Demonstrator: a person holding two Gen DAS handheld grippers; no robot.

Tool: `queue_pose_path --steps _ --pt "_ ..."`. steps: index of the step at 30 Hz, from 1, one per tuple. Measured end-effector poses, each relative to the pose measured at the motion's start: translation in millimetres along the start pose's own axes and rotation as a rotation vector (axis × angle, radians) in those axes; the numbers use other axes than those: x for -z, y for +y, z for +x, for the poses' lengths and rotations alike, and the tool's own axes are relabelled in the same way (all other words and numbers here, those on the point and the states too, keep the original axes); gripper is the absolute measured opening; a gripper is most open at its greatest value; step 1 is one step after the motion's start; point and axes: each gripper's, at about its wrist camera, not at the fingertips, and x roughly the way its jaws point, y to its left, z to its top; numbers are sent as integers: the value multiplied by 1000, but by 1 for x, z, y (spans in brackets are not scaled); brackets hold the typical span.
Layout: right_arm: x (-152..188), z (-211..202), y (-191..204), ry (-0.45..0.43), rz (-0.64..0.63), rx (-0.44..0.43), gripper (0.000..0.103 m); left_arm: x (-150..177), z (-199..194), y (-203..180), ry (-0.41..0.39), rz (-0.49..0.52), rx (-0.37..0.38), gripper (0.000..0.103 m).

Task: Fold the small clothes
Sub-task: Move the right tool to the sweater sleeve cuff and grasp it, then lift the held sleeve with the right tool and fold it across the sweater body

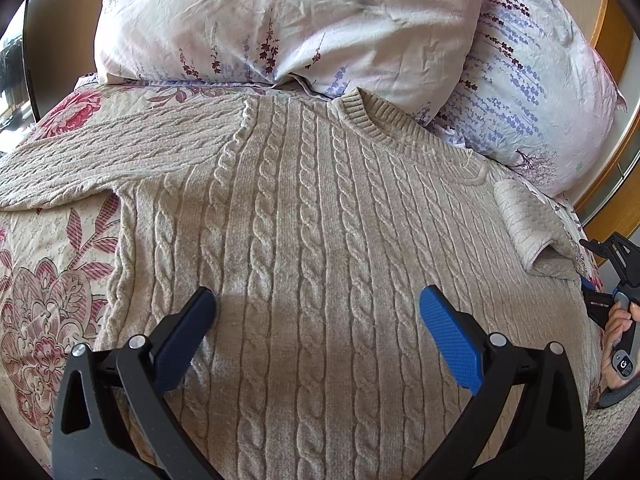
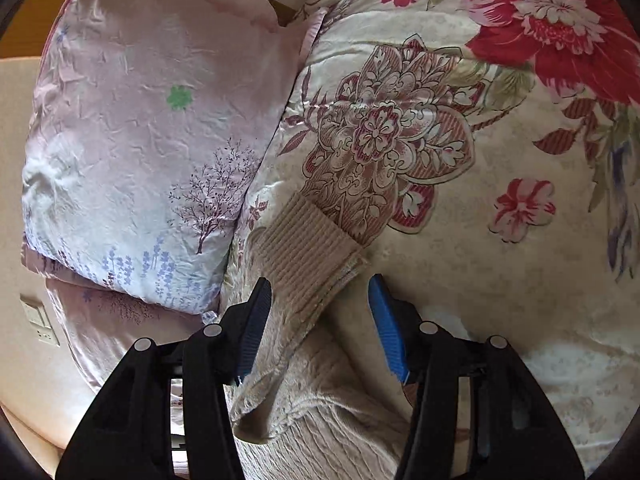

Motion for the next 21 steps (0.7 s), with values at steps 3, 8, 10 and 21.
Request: queue_pose_path --steps 3,8,10,21 --pt "-4 13 7 11 -39 13 20 0 -1 0 0 -2 2 101" --pt "12 5 45 -44 -219 -8 10 -1 -5 3 -11 -24 21 101" --pt "26 -5 73 -51 -298 -82 10 -1 -7 5 -25 -48 42 101" --pt "168 48 199 275 -584 -440 9 0 -15 26 -100 -184 173 101"
